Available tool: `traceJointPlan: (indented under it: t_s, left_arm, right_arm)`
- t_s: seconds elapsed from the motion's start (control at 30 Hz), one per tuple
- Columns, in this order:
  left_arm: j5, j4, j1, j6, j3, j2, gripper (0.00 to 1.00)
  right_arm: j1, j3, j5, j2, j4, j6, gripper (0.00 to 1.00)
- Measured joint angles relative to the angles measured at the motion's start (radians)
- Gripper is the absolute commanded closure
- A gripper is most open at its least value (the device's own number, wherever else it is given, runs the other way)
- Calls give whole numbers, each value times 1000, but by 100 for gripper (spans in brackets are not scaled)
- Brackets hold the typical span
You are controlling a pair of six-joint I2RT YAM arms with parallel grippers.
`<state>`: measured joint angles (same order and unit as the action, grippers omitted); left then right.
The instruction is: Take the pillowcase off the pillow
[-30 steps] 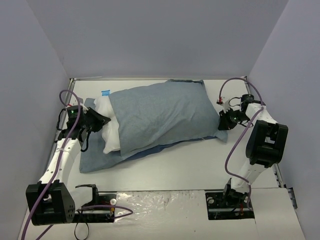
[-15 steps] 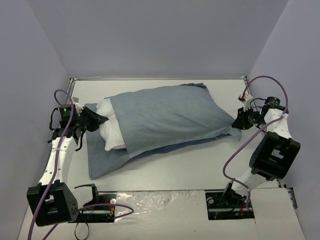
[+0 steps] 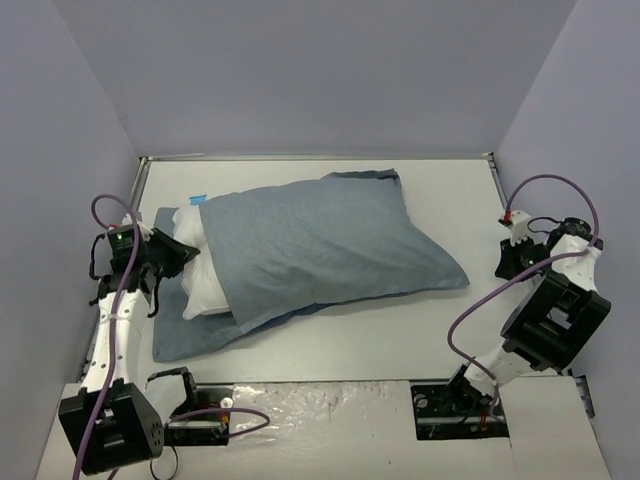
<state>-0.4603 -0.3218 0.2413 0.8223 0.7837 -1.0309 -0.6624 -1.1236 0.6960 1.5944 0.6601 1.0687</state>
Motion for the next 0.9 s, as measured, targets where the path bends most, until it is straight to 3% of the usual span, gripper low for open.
traceJointPlan:
  t_s: [0.07, 0.1, 0.17, 0.2, 0.23, 0.4, 0.57, 0.73, 0.77, 0.9]
  left_arm:
    - [18, -2, 8, -10, -38, 21, 98]
    - [15, 1, 8, -13, -55, 29, 98]
    - [-2, 30, 5, -26, -92, 43, 98]
    - [-7, 34, 1, -28, -108, 49, 98]
    - [-19, 41, -3, -37, -121, 55, 98]
    - [-63, 53, -27, -73, -166, 92, 98]
    - [-71, 48, -34, -90, -174, 97, 98]
    - [-67, 33, -34, -112, -173, 77, 98]
    - [-66, 28, -34, -116, -172, 68, 98]
    - [-63, 16, -34, -128, -166, 47, 98]
  right_arm:
    - [1, 0, -9, -13, 2, 14, 89]
    - [2, -1, -8, -15, 11, 31, 71]
    - [8, -9, 3, -15, 45, 57, 49]
    - [13, -16, 12, -16, 65, 70, 48]
    - [23, -28, 26, -18, 83, 69, 39]
    - [169, -205, 106, -12, 109, -61, 36]
    - [373, -507, 142, 115, -19, -402, 35]
    - [524, -594, 14, 271, -202, -779, 25]
    - [550, -593, -11, 301, -246, -855, 17]
    - [645, -587, -79, 401, -400, -1065, 21]
